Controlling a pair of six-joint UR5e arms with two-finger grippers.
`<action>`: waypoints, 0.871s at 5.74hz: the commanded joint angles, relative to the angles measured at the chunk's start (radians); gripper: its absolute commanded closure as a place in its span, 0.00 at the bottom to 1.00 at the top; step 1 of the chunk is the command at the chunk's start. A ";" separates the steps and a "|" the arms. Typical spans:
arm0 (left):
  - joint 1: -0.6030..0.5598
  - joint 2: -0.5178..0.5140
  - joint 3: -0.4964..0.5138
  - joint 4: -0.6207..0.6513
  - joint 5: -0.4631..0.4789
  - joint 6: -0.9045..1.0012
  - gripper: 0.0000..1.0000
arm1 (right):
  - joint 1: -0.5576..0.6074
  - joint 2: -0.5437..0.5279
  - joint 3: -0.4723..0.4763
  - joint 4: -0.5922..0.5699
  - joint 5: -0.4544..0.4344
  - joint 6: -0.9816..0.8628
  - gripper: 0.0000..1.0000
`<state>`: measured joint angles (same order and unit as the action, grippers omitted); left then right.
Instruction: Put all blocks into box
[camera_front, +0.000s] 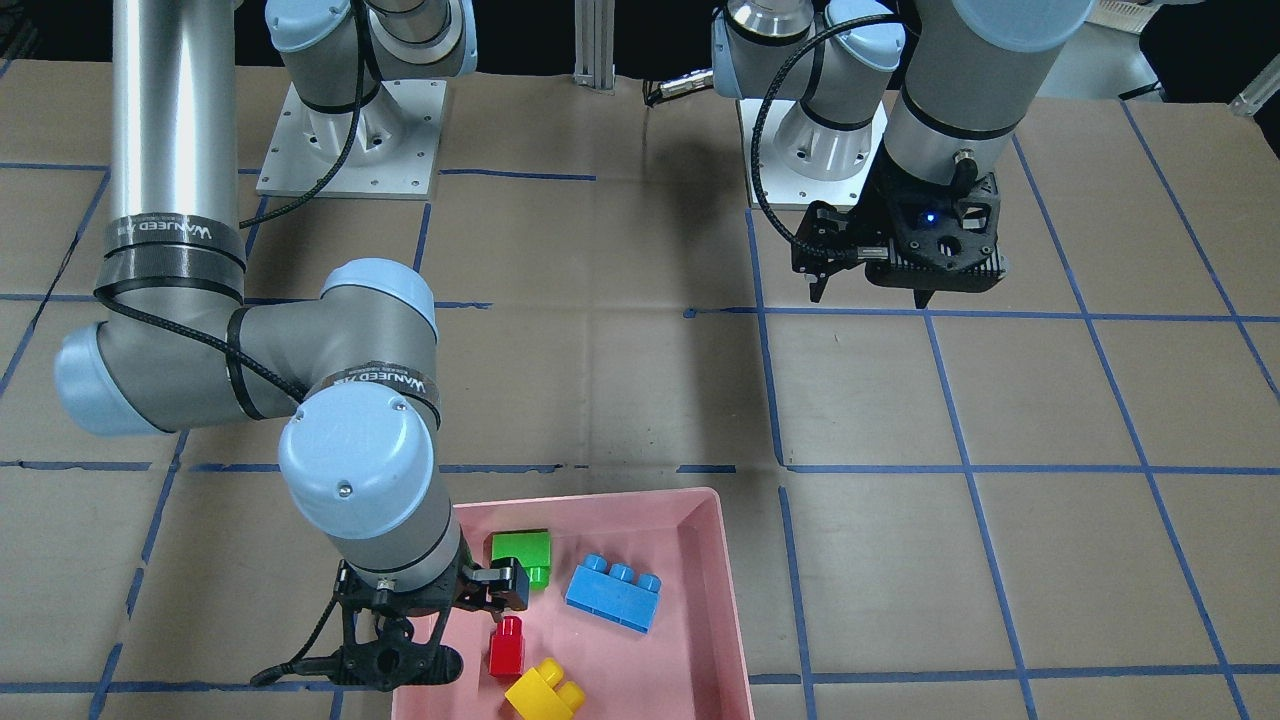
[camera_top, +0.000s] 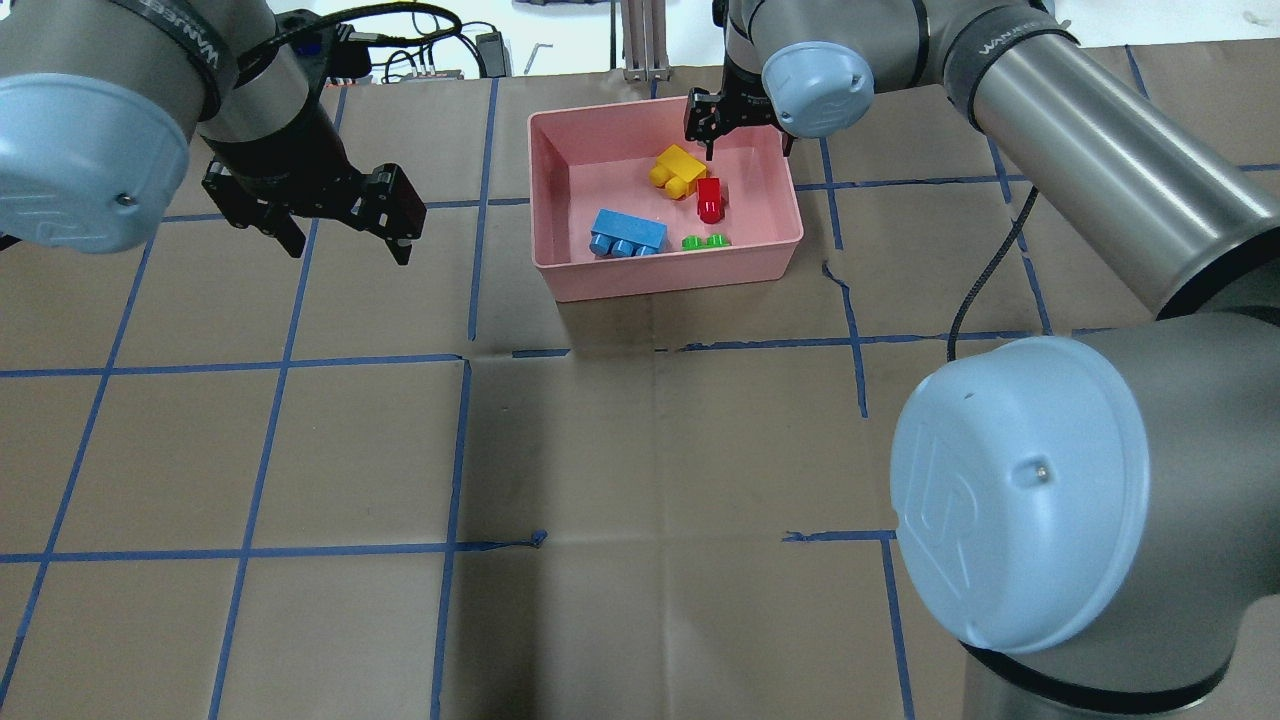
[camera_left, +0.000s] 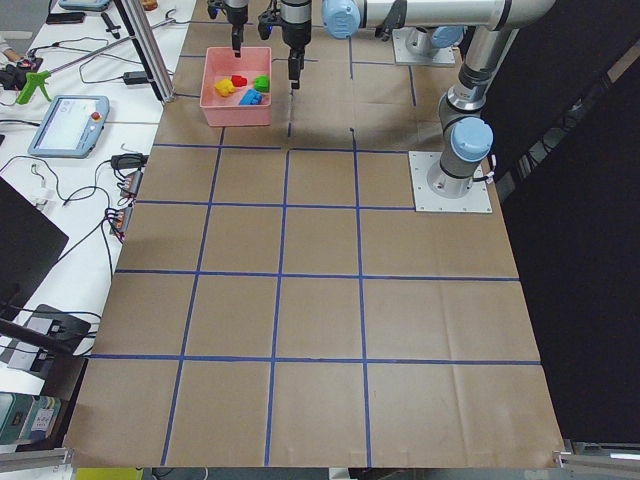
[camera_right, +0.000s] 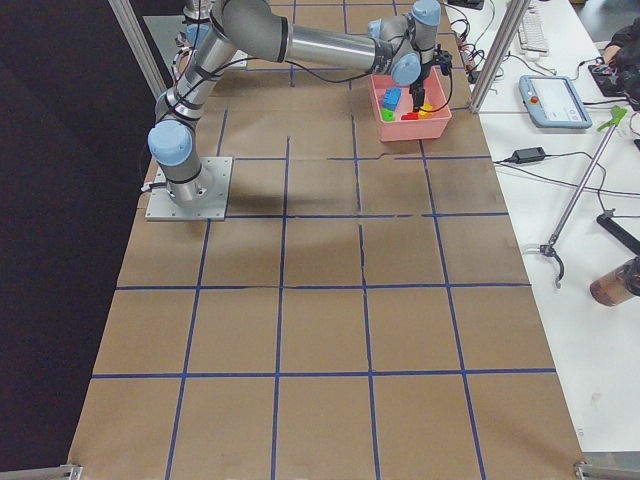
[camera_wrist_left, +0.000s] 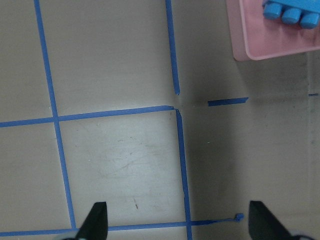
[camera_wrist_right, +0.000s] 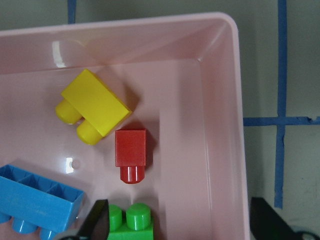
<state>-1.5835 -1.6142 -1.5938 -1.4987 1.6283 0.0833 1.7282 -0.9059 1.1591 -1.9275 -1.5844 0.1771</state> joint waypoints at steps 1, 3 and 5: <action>0.005 0.000 0.000 0.000 0.001 0.006 0.01 | -0.076 -0.116 0.008 0.214 -0.002 -0.001 0.00; 0.005 -0.003 0.000 0.000 -0.002 0.006 0.01 | -0.146 -0.244 0.017 0.394 -0.005 -0.137 0.00; 0.007 -0.003 0.002 0.000 -0.004 0.006 0.01 | -0.192 -0.405 0.022 0.621 0.001 -0.242 0.01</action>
<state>-1.5773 -1.6167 -1.5927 -1.4987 1.6249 0.0890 1.5597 -1.2289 1.1790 -1.4299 -1.5872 -0.0109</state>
